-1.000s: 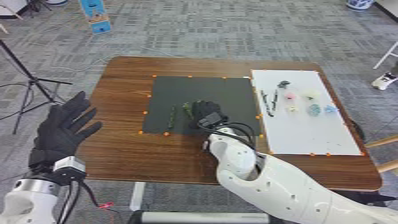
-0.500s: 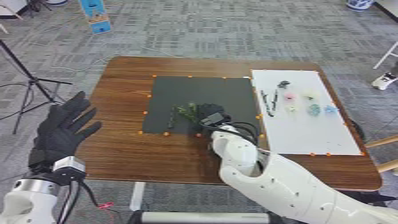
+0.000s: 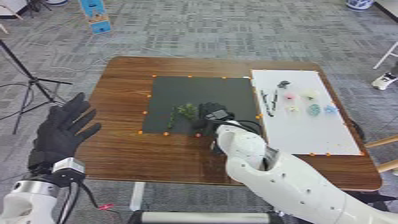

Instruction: Arrange flowers

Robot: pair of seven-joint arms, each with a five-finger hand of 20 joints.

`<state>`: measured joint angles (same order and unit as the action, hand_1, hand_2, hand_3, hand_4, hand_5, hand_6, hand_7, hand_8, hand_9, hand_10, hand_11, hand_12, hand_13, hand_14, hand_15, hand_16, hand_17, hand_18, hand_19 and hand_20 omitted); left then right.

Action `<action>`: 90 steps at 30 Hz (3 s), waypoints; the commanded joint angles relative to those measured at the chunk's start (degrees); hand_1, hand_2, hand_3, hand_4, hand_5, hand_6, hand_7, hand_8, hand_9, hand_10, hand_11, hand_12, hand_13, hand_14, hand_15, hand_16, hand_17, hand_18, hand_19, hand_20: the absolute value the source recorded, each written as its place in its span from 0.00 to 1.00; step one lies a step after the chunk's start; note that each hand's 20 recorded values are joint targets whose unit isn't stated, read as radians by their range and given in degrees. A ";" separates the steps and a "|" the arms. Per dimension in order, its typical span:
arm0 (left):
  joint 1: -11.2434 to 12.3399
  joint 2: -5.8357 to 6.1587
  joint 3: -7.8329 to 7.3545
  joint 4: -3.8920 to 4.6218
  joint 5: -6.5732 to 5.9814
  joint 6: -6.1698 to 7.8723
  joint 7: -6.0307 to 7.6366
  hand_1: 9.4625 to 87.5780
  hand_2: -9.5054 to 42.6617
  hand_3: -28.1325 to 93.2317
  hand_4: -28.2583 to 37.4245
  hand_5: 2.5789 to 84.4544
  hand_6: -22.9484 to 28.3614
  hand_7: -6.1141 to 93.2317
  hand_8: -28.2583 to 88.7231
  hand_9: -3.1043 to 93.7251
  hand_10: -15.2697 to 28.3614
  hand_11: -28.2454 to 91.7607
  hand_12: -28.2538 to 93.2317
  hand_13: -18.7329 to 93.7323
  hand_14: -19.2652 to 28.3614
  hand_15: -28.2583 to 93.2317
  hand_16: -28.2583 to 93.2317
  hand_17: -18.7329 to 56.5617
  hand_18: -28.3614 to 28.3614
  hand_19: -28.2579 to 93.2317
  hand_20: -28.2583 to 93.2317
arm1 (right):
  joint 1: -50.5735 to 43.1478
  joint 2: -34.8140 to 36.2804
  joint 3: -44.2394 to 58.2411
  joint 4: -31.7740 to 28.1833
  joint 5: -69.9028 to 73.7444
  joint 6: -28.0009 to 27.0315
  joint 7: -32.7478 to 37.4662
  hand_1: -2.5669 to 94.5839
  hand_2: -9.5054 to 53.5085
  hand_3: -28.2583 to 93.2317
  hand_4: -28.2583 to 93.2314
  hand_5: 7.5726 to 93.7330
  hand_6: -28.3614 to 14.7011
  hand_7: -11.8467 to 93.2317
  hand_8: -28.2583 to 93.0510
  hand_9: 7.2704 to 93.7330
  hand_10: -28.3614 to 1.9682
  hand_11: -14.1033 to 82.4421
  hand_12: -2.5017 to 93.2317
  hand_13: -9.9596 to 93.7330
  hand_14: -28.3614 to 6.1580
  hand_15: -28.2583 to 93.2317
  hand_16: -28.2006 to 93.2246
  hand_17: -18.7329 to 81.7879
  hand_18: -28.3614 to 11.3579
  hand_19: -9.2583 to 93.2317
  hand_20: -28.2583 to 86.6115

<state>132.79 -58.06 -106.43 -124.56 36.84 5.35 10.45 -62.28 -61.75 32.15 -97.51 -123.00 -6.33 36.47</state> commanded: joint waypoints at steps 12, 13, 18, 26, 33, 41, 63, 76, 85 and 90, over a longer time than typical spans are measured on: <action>1.83 -1.08 -1.16 -1.19 -0.25 0.69 0.91 0.22 0.05 0.70 0.00 0.30 0.49 0.22 0.17 0.26 0.57 0.34 0.37 0.33 0.67 0.33 0.28 0.10 0.89 0.56 0.31 | -6.22 14.60 14.79 -9.42 0.92 14.09 5.21 0.34 0.00 0.76 0.00 0.70 0.59 0.34 0.17 0.76 0.51 0.54 0.35 0.77 0.54 0.92 0.56 0.60 0.14 1.00 0.84; 1.84 -1.07 -1.14 -1.20 -0.24 0.72 0.96 0.22 0.05 0.70 0.00 0.30 0.49 0.22 0.17 0.26 0.57 0.34 0.37 0.33 0.68 0.33 0.28 0.10 0.89 0.56 0.31 | -5.92 15.77 14.87 -9.02 -0.52 14.84 5.86 0.35 0.00 0.74 0.00 0.69 0.58 0.33 0.17 0.75 0.51 0.50 0.33 0.77 0.54 0.92 0.56 0.60 0.14 1.00 0.84; 2.25 -1.07 -1.29 -1.32 -0.21 0.70 1.24 0.21 0.05 0.70 0.00 0.30 0.49 0.22 0.17 0.26 0.57 0.34 0.37 0.33 0.67 0.33 0.28 0.10 0.89 0.56 0.31 | -3.39 19.35 13.27 -4.63 -1.09 15.64 8.52 0.33 0.00 0.78 0.00 0.65 0.55 0.30 0.18 0.71 0.49 0.46 0.31 0.76 0.53 0.91 0.56 0.59 0.14 1.00 0.84; 2.27 -0.52 -1.22 -1.31 -0.42 0.58 0.91 0.21 0.05 0.70 0.00 0.30 0.49 0.22 0.17 0.26 0.57 0.34 0.37 0.33 0.67 0.33 0.28 0.10 0.89 0.56 0.31 | 1.22 17.70 7.71 0.98 -0.05 9.26 9.86 0.35 0.00 0.76 0.00 0.64 0.56 0.33 0.18 0.70 0.50 0.49 0.33 0.75 0.54 0.92 0.55 0.58 0.13 1.00 0.82; 2.24 -0.33 -1.27 -1.28 -0.55 0.41 0.89 0.22 0.05 0.70 0.00 0.29 0.49 0.23 0.17 0.26 0.57 0.34 0.37 0.33 0.67 0.33 0.28 0.10 0.89 0.56 0.31 | 2.46 18.20 6.68 2.04 1.30 1.92 10.69 0.36 0.00 0.77 0.00 0.71 0.60 0.34 0.17 0.77 0.52 0.49 0.32 0.78 0.56 0.91 0.54 0.60 0.15 1.00 0.81; 1.92 -0.29 -1.13 -1.09 -0.52 0.35 0.72 0.22 0.05 0.70 0.00 0.30 0.49 0.23 0.17 0.26 0.57 0.34 0.37 0.33 0.67 0.33 0.28 0.10 0.89 0.56 0.31 | 4.04 18.23 3.59 4.97 1.32 -0.56 11.28 0.35 0.00 0.75 0.00 0.70 0.59 0.31 0.17 0.76 0.52 0.47 0.31 0.77 0.57 0.90 0.56 0.60 0.14 1.00 0.82; 2.63 -0.83 -1.37 -1.45 -0.65 0.89 0.92 0.22 0.06 0.70 0.00 0.30 0.49 0.22 0.17 0.26 0.57 0.34 0.37 0.33 0.67 0.33 0.28 0.10 0.89 0.56 0.31 | 4.46 17.61 -5.42 4.36 -1.75 3.54 2.82 0.52 0.00 0.88 0.05 0.77 0.66 0.50 0.42 0.84 0.70 0.56 0.64 0.80 0.62 0.91 0.56 0.62 0.18 1.00 0.81; 2.33 -0.41 -2.27 -1.78 -0.55 0.78 1.55 0.22 0.07 0.70 0.00 0.30 0.49 0.22 0.17 0.26 0.57 0.34 0.37 0.33 0.67 0.33 0.28 0.10 0.89 0.56 0.31 | 1.93 19.44 -5.38 -2.73 -3.01 5.89 -1.95 0.52 0.00 0.90 0.06 0.76 0.67 0.52 0.42 0.84 0.71 0.59 0.65 0.81 0.63 0.91 0.57 0.63 0.18 1.00 0.82; 1.59 0.16 -2.66 -1.87 -0.36 0.37 1.77 0.22 0.06 0.70 0.00 0.30 0.49 0.22 0.17 0.26 0.57 0.34 0.36 0.33 0.67 0.33 0.28 0.10 0.89 0.56 0.31 | 0.12 18.12 -4.17 -5.45 -2.09 5.92 -2.80 0.51 0.00 0.90 0.07 0.76 0.67 0.52 0.42 0.84 0.70 0.59 0.64 0.81 0.63 0.91 0.57 0.63 0.18 1.00 0.83; 1.90 0.04 -2.82 -2.03 -0.40 0.45 1.97 0.22 0.06 0.70 0.00 0.30 0.49 0.22 0.17 0.26 0.57 0.34 0.37 0.33 0.67 0.33 0.28 0.10 0.89 0.56 0.31 | -0.12 17.21 -4.43 -6.10 -1.30 6.16 -2.92 0.51 0.00 0.90 0.08 0.76 0.67 0.52 0.43 0.84 0.70 0.60 0.64 0.82 0.63 0.91 0.57 0.64 0.18 1.00 0.83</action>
<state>134.46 -58.08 -108.68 -125.76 36.52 5.79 11.94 -61.28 -42.87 28.26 -102.52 -125.06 -0.21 34.15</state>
